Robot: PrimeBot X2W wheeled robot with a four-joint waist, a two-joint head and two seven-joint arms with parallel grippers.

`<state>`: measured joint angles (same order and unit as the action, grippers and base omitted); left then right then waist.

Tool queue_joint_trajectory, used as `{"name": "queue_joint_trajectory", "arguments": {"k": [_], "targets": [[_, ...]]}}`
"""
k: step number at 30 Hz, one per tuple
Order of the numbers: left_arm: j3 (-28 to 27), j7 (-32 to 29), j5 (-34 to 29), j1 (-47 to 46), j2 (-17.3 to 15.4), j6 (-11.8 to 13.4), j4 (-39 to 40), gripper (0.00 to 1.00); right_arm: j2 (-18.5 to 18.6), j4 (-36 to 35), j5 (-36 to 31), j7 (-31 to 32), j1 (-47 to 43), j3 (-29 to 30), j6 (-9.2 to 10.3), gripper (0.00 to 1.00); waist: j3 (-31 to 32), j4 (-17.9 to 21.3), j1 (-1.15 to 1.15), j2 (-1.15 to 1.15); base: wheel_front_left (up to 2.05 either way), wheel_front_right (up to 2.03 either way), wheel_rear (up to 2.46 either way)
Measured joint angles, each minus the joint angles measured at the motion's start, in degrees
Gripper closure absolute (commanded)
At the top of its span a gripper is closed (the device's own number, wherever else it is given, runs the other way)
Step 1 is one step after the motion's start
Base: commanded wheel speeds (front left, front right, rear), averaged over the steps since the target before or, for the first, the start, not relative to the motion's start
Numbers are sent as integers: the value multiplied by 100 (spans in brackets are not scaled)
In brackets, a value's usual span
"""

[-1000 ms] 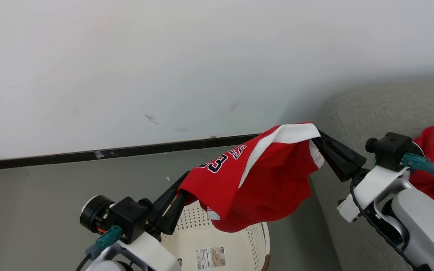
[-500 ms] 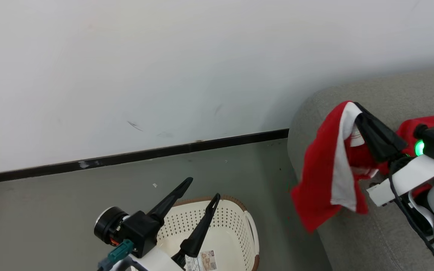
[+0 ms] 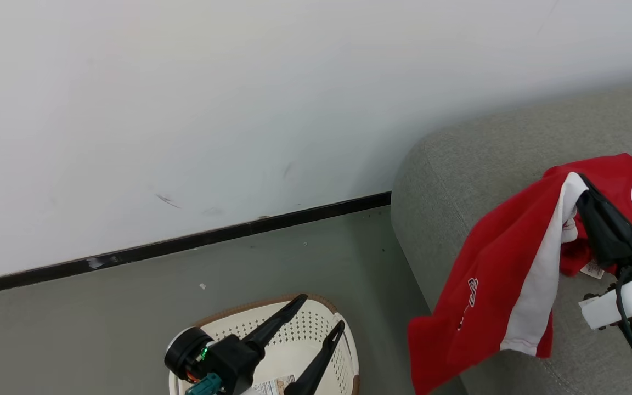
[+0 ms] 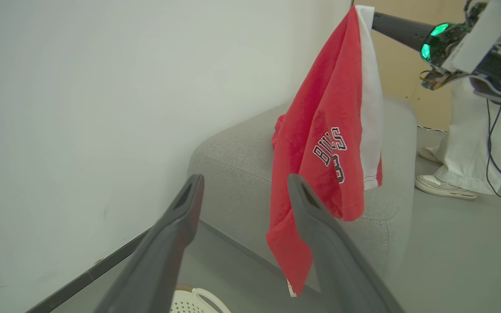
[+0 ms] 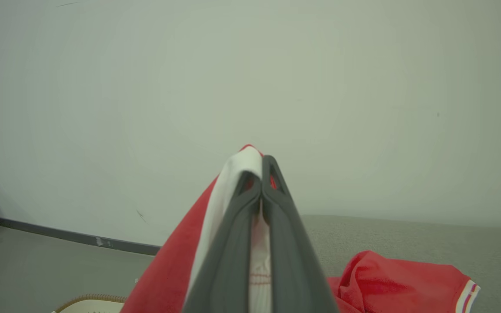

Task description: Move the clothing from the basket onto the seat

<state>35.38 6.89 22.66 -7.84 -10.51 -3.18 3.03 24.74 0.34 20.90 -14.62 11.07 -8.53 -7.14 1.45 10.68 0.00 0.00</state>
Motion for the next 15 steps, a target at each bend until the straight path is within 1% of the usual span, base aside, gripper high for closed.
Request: {"name": "queue_joint_trajectory", "arguments": {"k": [4,9,15], "targets": [[82,25,1,18,60,-9,-49,0,-94,-191,-92,0,-240,126,0,100,20,136,0,0,0,0,0],[154,41,0,23,131,-51,-104,0,-163,-383,-189,0,-476,134,0,100,27,312,0,0,0,0,0],[147,89,-24,26,143,-47,-140,0,-121,-591,-294,0,-476,-185,0,100,-9,532,0,0,0,0,0]]}}
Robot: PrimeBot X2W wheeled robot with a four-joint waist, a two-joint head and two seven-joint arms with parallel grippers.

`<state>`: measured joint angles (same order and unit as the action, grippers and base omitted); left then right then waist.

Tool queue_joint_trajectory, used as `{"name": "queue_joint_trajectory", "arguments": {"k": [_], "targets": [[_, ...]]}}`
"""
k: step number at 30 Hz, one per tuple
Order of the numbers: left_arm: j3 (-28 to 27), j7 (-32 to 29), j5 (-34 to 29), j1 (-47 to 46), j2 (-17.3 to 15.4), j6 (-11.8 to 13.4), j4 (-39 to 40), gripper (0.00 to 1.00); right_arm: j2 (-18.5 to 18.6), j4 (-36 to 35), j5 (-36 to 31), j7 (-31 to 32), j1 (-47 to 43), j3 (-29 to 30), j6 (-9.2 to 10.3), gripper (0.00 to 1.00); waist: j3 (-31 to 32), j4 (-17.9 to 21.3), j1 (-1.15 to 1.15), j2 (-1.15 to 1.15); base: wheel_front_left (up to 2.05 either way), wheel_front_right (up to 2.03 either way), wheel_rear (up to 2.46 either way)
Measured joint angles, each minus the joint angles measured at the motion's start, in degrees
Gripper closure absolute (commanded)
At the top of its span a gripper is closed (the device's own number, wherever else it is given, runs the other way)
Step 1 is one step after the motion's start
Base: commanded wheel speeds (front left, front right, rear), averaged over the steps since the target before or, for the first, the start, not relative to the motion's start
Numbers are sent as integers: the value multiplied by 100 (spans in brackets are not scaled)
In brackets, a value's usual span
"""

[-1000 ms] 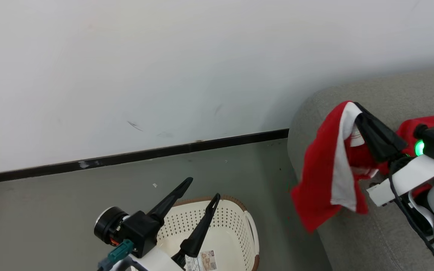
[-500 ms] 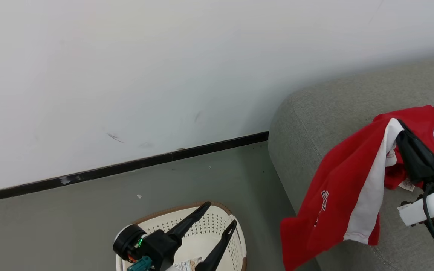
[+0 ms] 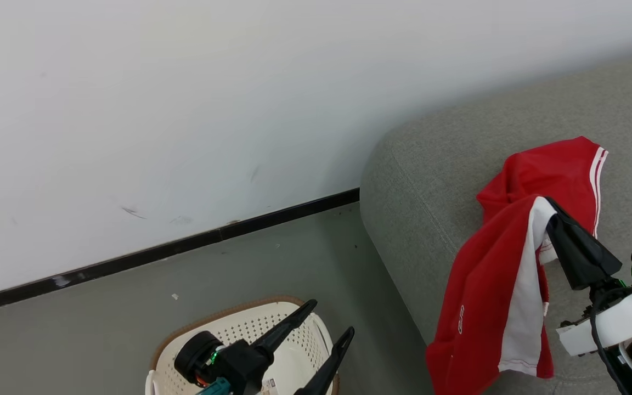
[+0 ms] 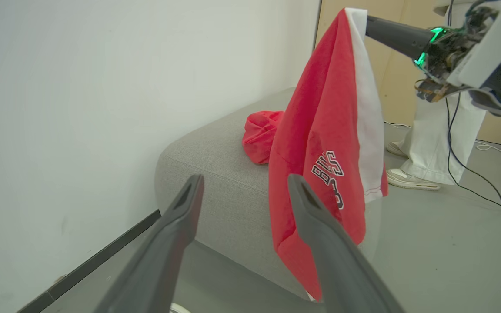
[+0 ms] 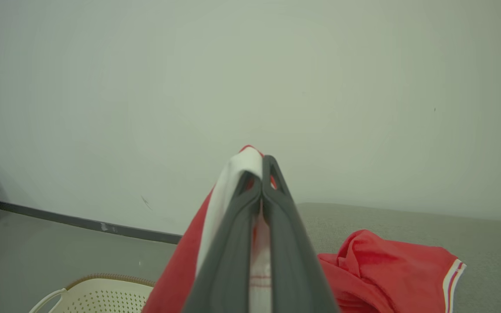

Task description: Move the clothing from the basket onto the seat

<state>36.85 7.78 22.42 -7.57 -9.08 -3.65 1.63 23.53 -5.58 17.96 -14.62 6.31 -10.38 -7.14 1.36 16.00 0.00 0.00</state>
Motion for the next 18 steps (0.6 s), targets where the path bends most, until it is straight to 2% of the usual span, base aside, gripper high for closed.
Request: {"name": "queue_joint_trajectory", "arguments": {"k": [4,11,18], "targets": [[-27,20,-38,0,-5,25,5,0,76,-146,3,0,280,-71,0,100,-59,98,0,0,0,0,0],[-138,20,-98,-4,-42,147,96,0,325,-144,218,0,1491,91,0,100,-231,219,0,0,0,0,0],[-307,20,-182,-22,-82,291,238,0,657,222,461,188,2676,805,0,100,-448,285,0,0,0,0,0]]}}
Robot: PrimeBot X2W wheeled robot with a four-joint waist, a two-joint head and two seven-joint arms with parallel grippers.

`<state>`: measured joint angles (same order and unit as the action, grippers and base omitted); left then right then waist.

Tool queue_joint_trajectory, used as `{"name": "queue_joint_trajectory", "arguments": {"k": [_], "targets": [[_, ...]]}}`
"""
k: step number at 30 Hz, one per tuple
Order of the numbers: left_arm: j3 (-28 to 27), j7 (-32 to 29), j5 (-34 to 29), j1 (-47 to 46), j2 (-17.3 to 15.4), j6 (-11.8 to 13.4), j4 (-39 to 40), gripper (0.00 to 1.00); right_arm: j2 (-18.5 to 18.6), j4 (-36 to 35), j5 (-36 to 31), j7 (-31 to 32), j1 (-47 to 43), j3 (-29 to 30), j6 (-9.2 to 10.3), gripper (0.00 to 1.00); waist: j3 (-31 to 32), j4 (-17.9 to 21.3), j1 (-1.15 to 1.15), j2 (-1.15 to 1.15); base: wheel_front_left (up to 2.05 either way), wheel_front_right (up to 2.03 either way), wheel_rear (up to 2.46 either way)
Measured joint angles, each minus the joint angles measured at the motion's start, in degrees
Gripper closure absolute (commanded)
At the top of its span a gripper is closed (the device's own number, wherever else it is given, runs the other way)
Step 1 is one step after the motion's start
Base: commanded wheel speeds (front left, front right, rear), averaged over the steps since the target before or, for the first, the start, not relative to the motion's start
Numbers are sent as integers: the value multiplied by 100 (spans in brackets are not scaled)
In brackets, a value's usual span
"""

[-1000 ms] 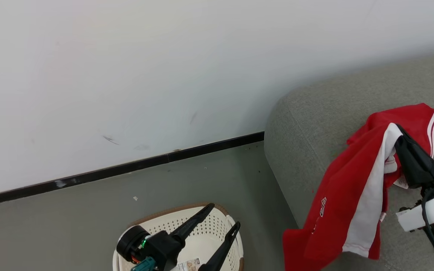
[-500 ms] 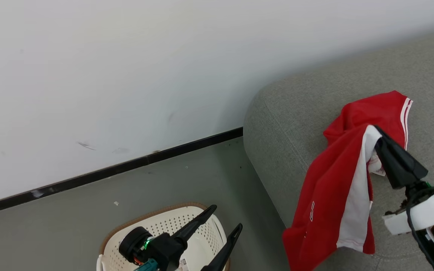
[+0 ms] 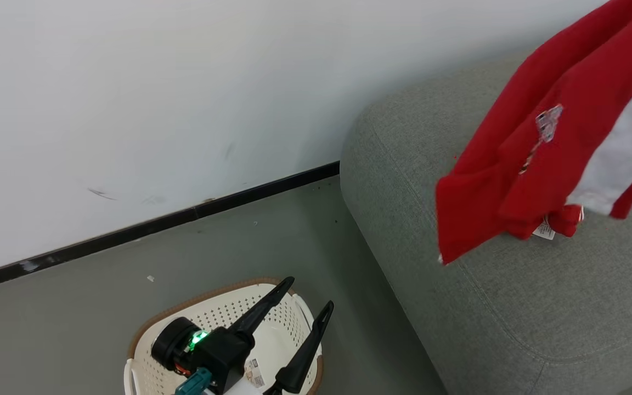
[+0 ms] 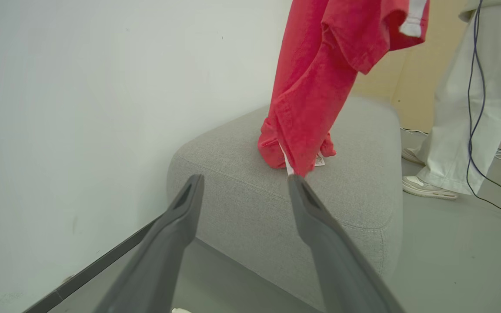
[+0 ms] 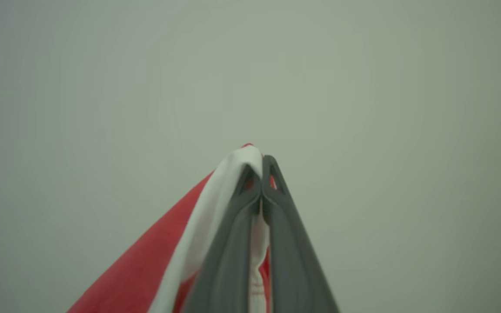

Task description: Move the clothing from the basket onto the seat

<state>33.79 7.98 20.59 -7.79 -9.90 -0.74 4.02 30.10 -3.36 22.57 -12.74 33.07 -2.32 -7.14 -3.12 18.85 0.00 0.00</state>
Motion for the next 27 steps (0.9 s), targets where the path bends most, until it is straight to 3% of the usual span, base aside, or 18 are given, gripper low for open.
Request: {"name": "queue_joint_trajectory", "arguments": {"k": [8,17,27], "targets": [[-101,-20,-80,-53,-114,112,209,0,557,850,163,443,956,590,0,100,-275,11,0,0,0,0,0],[-132,-165,-269,-232,-201,174,503,0,931,1944,144,723,1352,956,0,100,-639,-39,0,0,0,0,0],[-83,-400,-461,-436,-282,237,853,0,869,2884,-170,609,1434,894,0,100,-1089,-218,0,0,0,0,0]]}}
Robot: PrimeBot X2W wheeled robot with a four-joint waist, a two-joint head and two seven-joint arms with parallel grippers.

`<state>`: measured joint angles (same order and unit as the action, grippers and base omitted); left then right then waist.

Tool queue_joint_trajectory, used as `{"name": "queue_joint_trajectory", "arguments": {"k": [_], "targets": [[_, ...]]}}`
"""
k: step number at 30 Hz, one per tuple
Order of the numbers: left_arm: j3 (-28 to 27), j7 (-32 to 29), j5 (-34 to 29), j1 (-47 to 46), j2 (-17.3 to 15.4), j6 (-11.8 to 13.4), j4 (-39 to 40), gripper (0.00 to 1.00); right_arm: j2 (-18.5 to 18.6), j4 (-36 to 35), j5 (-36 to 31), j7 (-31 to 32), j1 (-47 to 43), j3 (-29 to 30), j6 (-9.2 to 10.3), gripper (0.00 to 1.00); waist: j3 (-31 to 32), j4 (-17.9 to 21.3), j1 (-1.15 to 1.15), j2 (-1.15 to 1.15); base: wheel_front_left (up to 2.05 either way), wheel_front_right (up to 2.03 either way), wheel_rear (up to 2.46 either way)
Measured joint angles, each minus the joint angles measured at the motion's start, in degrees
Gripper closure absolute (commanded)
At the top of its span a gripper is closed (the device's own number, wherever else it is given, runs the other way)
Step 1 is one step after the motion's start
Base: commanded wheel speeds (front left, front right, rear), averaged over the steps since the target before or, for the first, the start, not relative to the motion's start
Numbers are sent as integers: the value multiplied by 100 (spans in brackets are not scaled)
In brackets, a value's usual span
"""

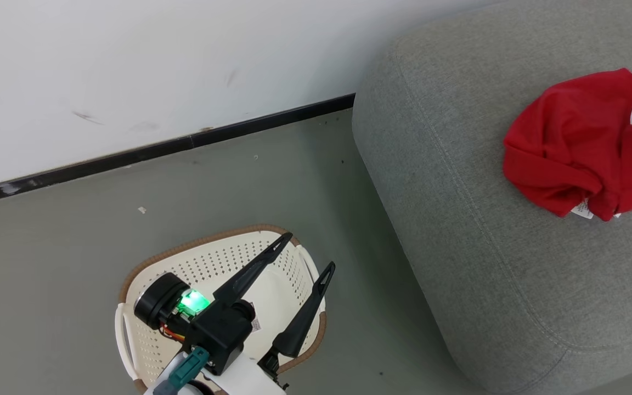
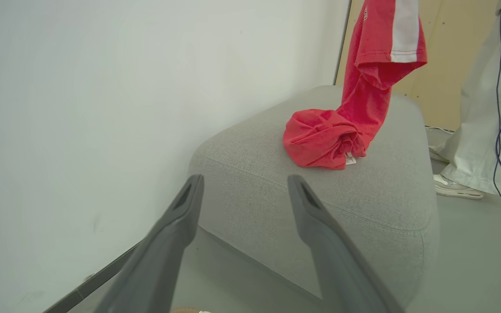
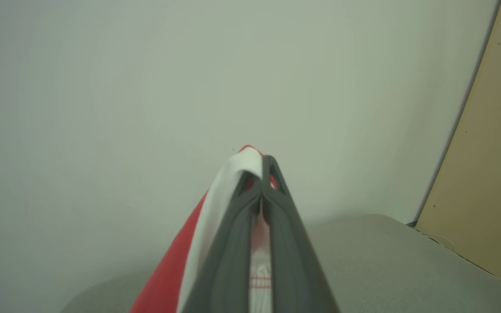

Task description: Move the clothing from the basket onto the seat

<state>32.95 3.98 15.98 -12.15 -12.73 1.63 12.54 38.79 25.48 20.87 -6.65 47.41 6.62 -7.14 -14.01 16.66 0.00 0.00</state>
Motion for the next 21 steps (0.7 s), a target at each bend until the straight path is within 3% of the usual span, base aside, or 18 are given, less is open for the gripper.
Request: {"name": "queue_joint_trajectory", "arguments": {"k": [11,21], "targets": [[-9,-97,-151,-195,-40,33,210,0,-849,808,-303,-302,-266,-745,0,100,-414,-310,0,0,0,0,0],[1,-99,-158,-394,-38,22,258,0,-1291,1579,-490,-502,-595,-797,0,100,-709,-612,0,0,0,0,0]]}}
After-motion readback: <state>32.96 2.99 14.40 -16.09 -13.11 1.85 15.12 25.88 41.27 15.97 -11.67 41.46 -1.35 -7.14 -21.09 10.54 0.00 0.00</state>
